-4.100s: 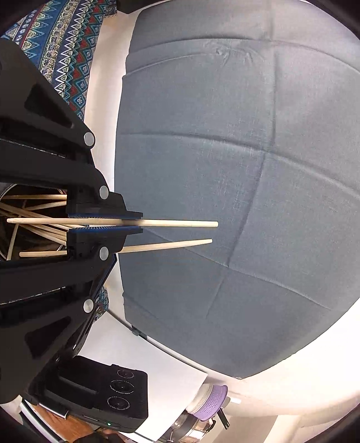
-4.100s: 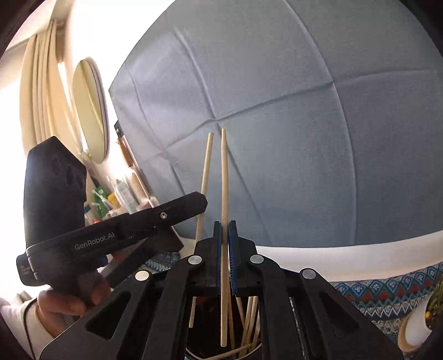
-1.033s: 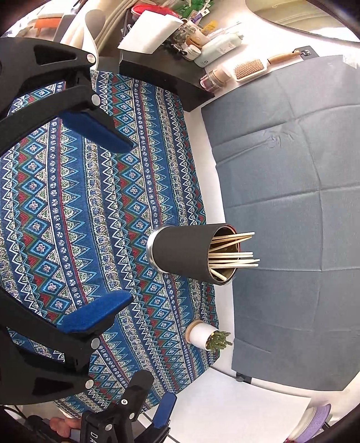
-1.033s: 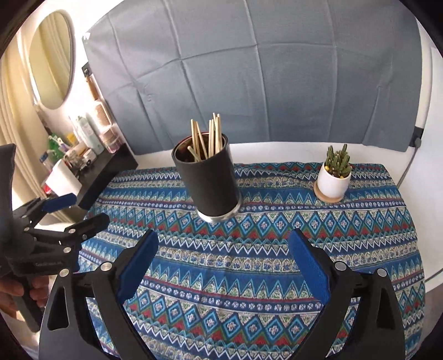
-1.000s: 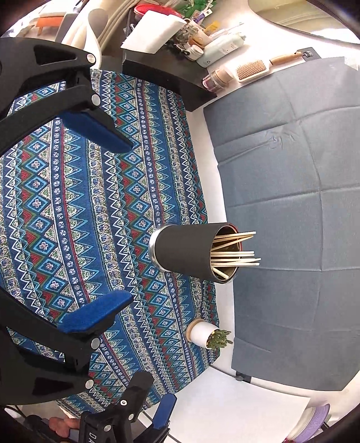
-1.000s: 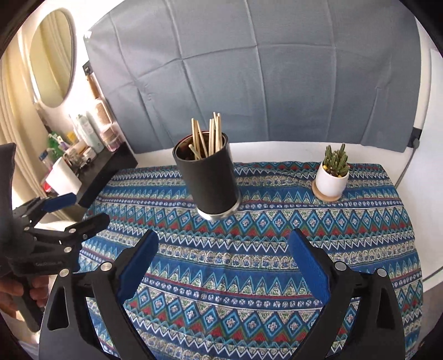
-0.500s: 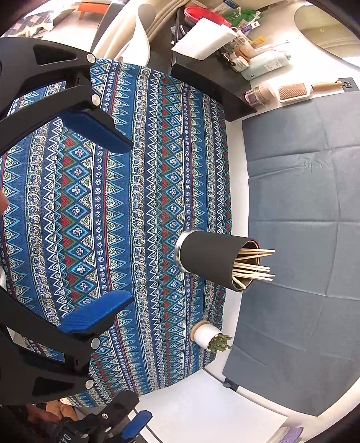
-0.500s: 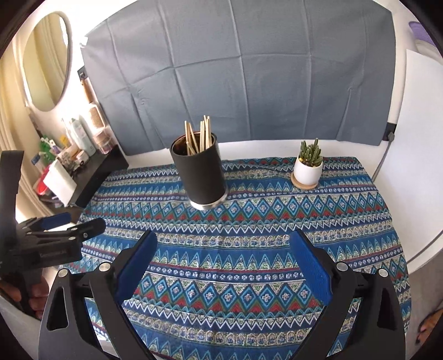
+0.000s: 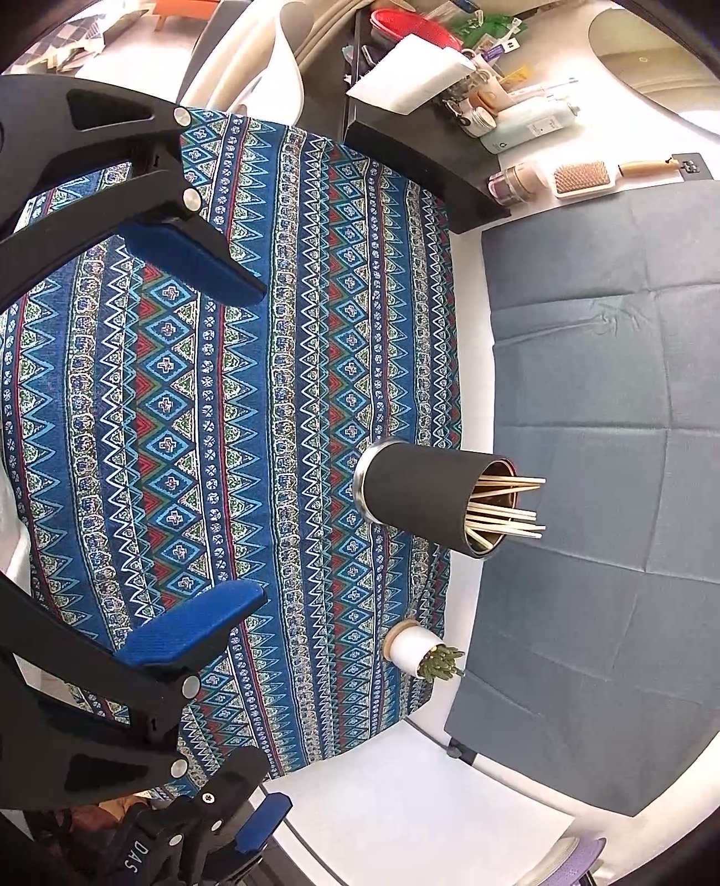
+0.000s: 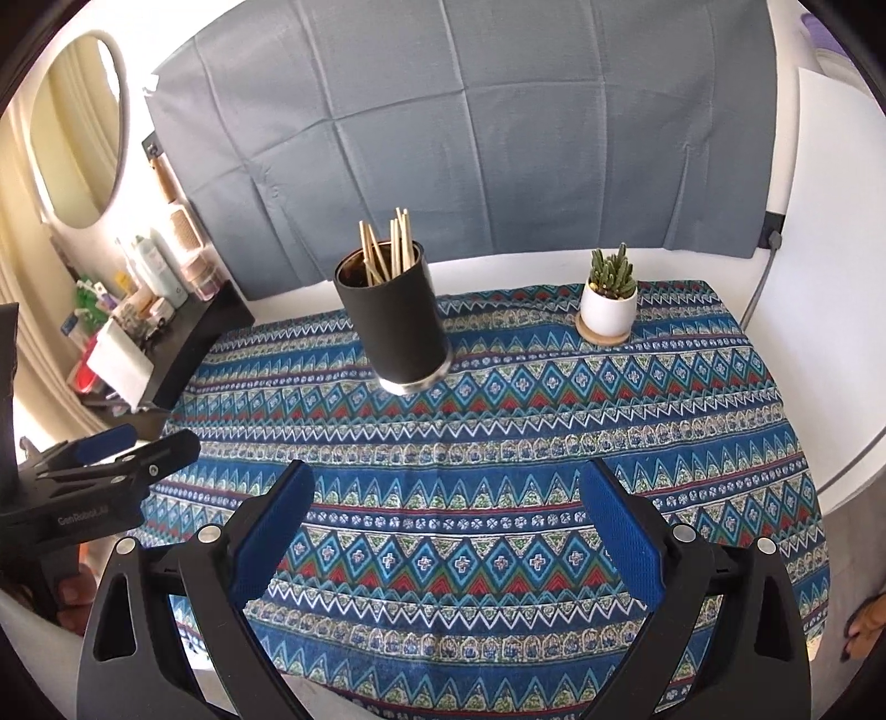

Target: Organize utensils

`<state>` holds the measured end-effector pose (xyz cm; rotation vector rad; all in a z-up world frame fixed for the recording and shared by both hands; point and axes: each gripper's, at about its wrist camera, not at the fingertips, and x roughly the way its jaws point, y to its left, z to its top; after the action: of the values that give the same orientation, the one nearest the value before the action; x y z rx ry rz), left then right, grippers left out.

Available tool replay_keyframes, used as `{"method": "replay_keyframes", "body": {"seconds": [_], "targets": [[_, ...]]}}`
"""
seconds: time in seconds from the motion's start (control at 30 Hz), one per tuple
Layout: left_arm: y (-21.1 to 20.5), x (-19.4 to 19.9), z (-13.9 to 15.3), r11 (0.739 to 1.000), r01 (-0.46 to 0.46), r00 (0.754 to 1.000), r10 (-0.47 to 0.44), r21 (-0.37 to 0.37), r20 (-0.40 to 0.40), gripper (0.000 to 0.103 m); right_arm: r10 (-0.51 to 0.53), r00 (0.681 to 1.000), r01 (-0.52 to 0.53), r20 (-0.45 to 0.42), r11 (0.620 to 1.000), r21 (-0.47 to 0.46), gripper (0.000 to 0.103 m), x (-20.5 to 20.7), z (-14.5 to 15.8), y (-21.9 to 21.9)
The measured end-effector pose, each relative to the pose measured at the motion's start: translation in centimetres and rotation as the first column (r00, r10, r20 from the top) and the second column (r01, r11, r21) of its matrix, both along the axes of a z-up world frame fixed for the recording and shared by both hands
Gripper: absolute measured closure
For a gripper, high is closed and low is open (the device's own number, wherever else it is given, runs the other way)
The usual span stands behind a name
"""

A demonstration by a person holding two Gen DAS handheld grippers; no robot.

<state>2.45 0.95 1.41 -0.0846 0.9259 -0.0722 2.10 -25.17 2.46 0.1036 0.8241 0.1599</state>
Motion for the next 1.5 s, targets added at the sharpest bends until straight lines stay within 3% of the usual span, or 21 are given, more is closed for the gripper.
{"method": "replay_keyframes", "body": {"seconds": [1.5], "targets": [[-0.4,-1.5,0.9,1.000,-0.003,1.000,0.003,0.015,0.018,0.006,0.048,0.999,-0.048,0.017,0.999,0.010,0.011,-1.1,0.7,0.4]]}}
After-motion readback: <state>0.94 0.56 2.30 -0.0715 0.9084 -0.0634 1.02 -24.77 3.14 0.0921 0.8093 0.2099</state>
